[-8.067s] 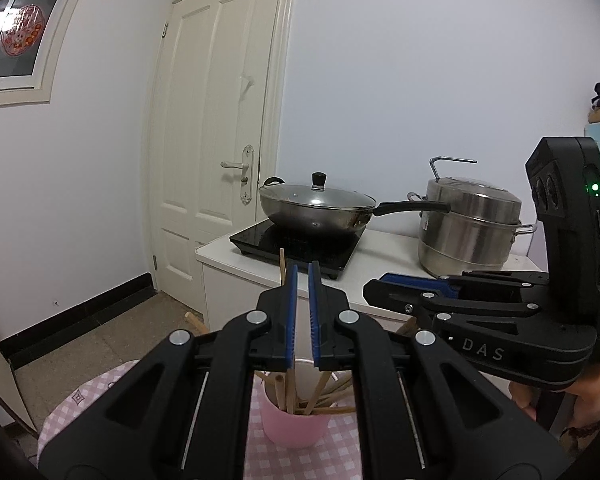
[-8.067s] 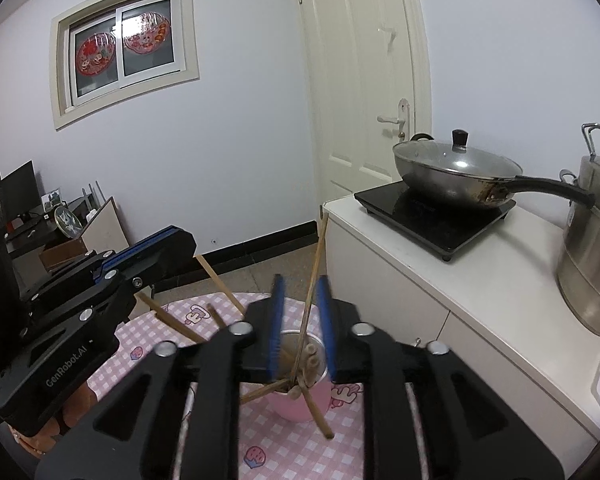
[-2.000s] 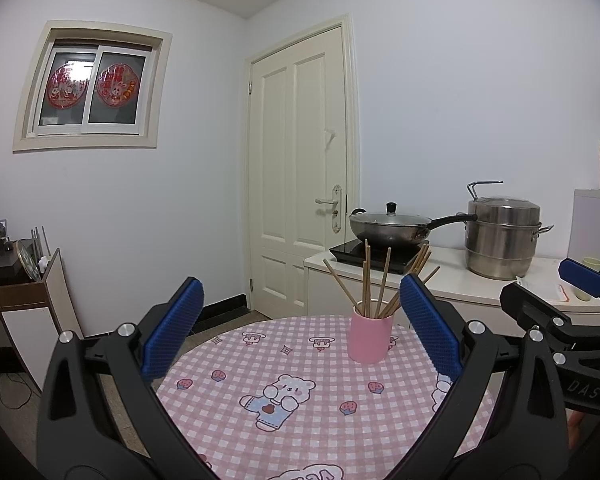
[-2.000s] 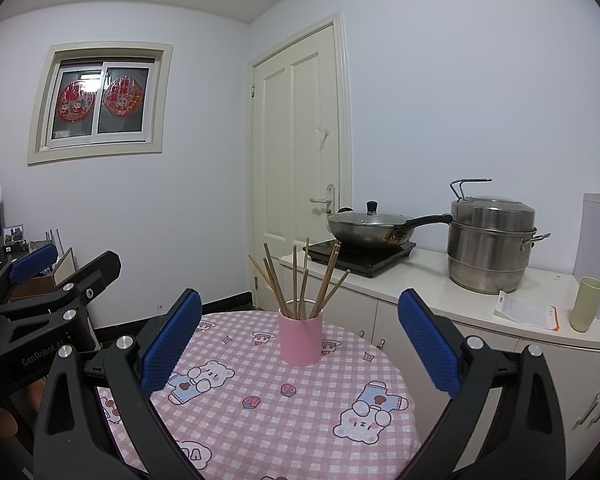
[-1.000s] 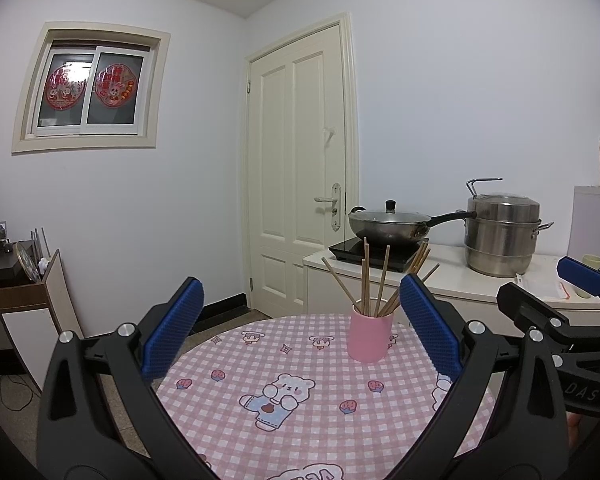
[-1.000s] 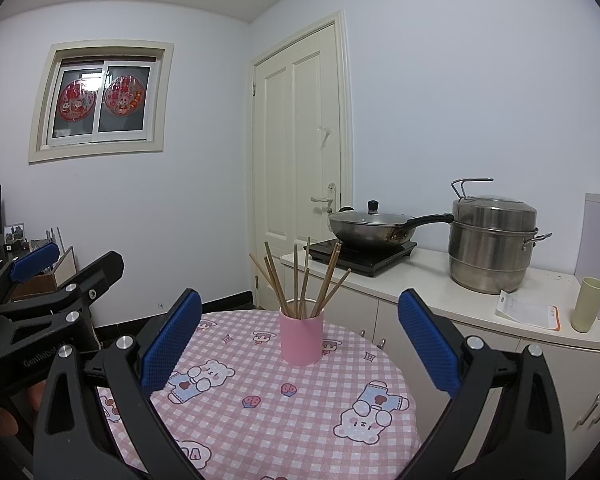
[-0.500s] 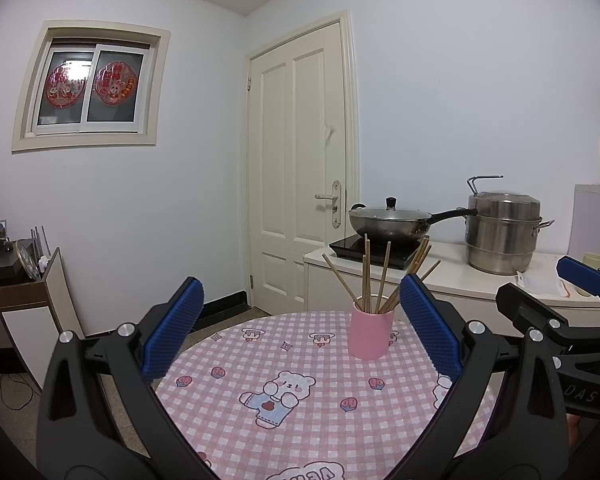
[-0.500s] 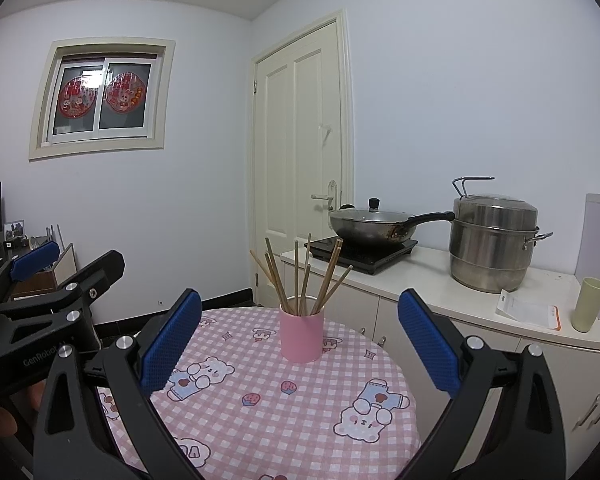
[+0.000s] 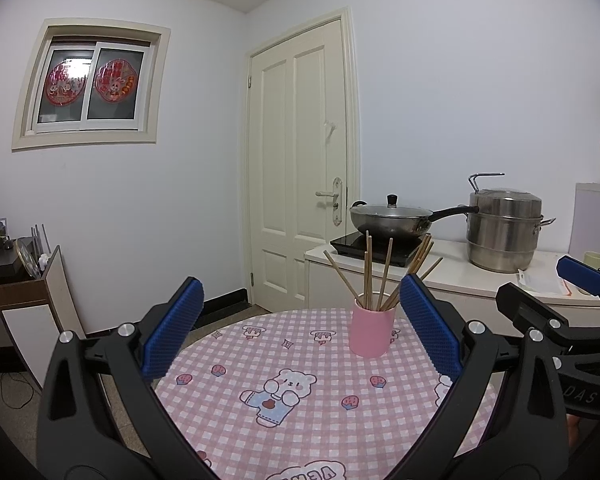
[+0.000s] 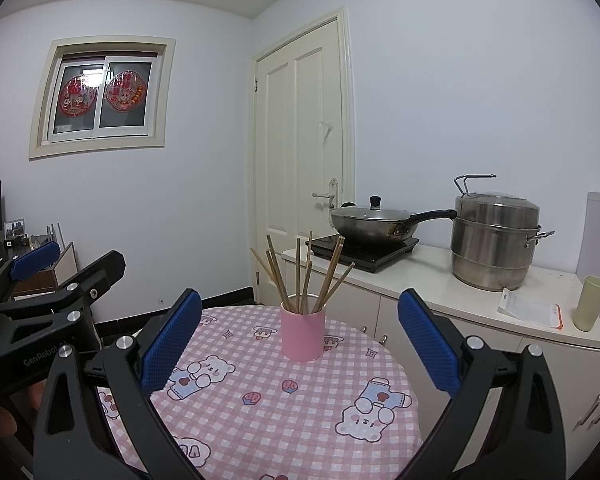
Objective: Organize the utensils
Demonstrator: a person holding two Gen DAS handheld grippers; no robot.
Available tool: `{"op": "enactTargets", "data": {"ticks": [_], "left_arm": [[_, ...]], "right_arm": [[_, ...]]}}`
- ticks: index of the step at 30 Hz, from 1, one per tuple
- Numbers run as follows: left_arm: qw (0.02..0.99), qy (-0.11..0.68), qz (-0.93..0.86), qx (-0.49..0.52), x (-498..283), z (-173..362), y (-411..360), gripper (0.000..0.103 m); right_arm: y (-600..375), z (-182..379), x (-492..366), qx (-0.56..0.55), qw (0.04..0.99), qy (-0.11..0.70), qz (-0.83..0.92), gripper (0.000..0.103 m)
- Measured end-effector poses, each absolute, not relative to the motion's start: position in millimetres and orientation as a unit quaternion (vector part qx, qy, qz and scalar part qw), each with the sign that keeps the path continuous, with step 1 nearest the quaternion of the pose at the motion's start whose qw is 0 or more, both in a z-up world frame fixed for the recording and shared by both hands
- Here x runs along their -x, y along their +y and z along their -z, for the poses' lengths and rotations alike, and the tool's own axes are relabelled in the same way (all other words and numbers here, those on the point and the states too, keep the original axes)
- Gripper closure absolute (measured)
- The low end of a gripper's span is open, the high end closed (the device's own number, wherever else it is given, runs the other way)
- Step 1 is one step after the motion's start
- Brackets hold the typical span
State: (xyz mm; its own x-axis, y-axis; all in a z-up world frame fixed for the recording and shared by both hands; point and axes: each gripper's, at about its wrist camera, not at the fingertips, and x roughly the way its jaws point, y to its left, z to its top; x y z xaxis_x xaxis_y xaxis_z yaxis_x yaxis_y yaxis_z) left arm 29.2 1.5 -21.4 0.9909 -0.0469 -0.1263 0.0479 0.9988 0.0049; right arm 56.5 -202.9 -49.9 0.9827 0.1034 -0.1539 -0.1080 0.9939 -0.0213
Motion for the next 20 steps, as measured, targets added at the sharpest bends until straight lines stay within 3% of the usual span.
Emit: {"op": "enactTargets", "data": {"ticks": [20], "left_arm": [[0.994, 0.112, 0.02, -0.008, -64, 48, 5, 0.006]], "right_arm": [[-202, 73, -92, 0.006, 0.992, 0.114, -0.059, 0.008]]}}
